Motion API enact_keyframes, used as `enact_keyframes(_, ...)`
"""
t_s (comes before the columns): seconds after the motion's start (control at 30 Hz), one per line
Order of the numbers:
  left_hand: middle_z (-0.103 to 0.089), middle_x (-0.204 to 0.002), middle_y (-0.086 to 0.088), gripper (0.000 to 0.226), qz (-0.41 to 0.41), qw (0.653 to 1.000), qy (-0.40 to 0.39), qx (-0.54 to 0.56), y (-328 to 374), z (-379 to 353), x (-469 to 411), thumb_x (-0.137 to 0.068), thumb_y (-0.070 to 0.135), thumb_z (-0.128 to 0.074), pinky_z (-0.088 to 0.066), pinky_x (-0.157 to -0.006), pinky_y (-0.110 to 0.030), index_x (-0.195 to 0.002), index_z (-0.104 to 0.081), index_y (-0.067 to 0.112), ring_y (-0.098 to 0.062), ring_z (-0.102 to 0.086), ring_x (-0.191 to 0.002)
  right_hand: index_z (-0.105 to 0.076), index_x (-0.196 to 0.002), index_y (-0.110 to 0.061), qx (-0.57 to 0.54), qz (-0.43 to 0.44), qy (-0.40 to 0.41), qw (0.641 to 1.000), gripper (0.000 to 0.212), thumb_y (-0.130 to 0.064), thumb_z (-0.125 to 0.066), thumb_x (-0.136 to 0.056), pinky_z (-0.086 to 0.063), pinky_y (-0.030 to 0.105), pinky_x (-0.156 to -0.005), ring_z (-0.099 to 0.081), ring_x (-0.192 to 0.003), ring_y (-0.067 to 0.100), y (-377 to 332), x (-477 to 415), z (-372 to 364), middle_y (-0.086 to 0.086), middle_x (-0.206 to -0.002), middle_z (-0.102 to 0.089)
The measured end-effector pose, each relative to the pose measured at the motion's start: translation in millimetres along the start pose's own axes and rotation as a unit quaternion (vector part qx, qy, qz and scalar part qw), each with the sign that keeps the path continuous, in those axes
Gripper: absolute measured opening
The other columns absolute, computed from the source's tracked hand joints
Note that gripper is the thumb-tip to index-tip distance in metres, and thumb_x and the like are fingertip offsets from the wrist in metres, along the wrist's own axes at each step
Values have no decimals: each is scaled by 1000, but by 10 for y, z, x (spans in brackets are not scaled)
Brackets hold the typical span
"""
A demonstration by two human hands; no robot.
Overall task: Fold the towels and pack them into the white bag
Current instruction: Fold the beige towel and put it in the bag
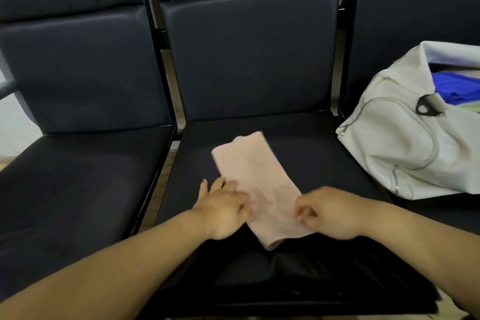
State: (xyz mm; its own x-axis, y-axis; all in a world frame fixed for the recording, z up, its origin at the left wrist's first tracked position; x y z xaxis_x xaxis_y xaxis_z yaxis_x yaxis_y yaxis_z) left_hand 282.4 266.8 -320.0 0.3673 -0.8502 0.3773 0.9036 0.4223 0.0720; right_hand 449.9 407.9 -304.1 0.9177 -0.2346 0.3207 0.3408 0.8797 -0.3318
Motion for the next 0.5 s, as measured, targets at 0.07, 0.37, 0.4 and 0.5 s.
enact_keyframes(0.07, -19, -162, 3, 53, -17, 1000, 8, 8, 42, 11, 57, -101, 60, -32, 2, -124, -55, -148, -41, 39, -30, -4, -153, -69, -116, -33, -52, 23, -21, 998, 26, -26, -59, -93, -48, 15, -91, -62, -99, -5, -129, 140, -92, -22, -104, -67)
enact_keyframes(0.37, -54, -125, 26, 37, -151, 976, 44, 152, 311, -213, 588, -101, 38, -56, -42, -104, -25, -138, -57, 40, 1, -46, -117, -67, -99, -48, -116, 67, 31, 990, 16, -39, -76, -88, -44, 9, -81, -61, -99, -7, -42, 369, -211, -29, -99, -67)
enact_keyframes(0.4, -56, -122, 26, 33, -138, 976, 48, 160, 249, -217, 601, -102, 36, -55, -44, -103, -26, -134, -60, 40, 2, -48, -115, -69, -99, -45, -112, 67, 43, 991, 13, -38, -75, -90, -45, 9, -81, -62, -98, -7, -40, 379, -224, -29, -98, -67)
enact_keyframes(0.5, -61, -114, 24, 25, -108, 975, 67, 181, 130, -219, 651, -101, 30, -58, -48, -99, -26, -123, -67, 38, 2, -53, -108, -72, -100, -41, -90, 57, 83, 991, 9, -36, -71, -93, -51, 17, -81, -64, -92, -7, -42, 423, -231, -28, -95, -69)
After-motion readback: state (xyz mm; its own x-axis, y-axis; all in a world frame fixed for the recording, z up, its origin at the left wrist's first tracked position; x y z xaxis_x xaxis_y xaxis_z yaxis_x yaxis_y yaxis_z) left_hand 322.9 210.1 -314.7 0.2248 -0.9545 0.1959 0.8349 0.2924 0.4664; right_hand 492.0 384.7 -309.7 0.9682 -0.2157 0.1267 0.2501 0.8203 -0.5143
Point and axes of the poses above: each hand's wrist, its own x-axis away from the middle knuckle, its own z-axis out of the back of the hand, y = z × x, the point moved 6 cm from there along -x, towards the middle knuckle
